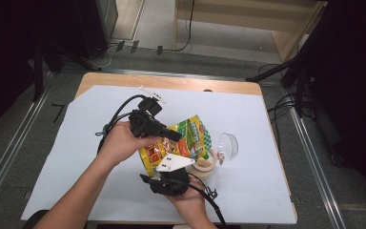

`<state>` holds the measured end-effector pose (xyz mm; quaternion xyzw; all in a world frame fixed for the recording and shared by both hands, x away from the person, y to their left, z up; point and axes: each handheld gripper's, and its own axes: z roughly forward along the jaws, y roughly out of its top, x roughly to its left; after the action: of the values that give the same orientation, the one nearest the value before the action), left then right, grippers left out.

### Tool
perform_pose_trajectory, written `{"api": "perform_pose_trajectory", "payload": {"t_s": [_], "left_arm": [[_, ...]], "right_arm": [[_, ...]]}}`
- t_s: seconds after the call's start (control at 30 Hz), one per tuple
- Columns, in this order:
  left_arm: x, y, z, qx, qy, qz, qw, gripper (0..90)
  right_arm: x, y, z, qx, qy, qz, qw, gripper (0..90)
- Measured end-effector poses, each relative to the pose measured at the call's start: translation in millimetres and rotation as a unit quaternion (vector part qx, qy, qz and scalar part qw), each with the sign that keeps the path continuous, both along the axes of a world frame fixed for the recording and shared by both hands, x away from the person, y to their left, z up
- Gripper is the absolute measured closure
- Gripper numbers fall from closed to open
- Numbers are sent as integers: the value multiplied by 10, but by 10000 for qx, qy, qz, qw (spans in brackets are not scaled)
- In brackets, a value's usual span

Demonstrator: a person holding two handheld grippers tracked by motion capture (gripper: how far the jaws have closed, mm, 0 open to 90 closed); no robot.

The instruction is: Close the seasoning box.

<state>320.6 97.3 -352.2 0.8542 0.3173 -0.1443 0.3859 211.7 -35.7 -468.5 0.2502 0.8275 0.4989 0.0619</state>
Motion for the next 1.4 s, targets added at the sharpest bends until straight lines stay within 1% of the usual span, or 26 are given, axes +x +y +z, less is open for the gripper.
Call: {"api": "perform_pose_trajectory", "payload": {"t_s": [0.1,0.2,0.37,0.47,0.67,0.9,1.0,1.07,1.27,1.33,1.4], "left_arm": [[-10,40,-22,-10,52,-5,10000,819],[-8,78,-36,-31,98,-27,9999,820],[-11,128,-47,-12,80,-122,9999,827],[-8,156,-51,-30,92,-166,9998,829],[3,187,-71,-29,162,-206,9997,823],[20,237,-66,-93,170,-205,9996,827],[18,234,-71,-69,172,-231,9996,827],[18,223,-81,-53,191,-225,9996,823],[35,194,-98,-147,204,-123,9996,807],[45,164,-104,-179,180,-87,9996,800],[52,122,-113,-91,136,-90,9998,798]], "right_arm": [[-3,2,-24,-10,42,6,10000,594],[-8,13,-37,-45,29,33,10000,588],[-2,17,-59,-70,84,62,9999,570],[2,12,-65,-100,79,59,9999,567],[5,3,-86,-122,92,25,9999,556],[33,-41,-87,-114,114,-62,9999,541],[28,-41,-90,-131,93,-64,9999,537],[23,-35,-103,-141,128,-68,9998,536],[29,-30,-131,-150,133,-70,9998,544],[30,-30,-132,-142,123,-73,9998,546],[29,-25,-136,-154,115,-73,9998,547]]}}
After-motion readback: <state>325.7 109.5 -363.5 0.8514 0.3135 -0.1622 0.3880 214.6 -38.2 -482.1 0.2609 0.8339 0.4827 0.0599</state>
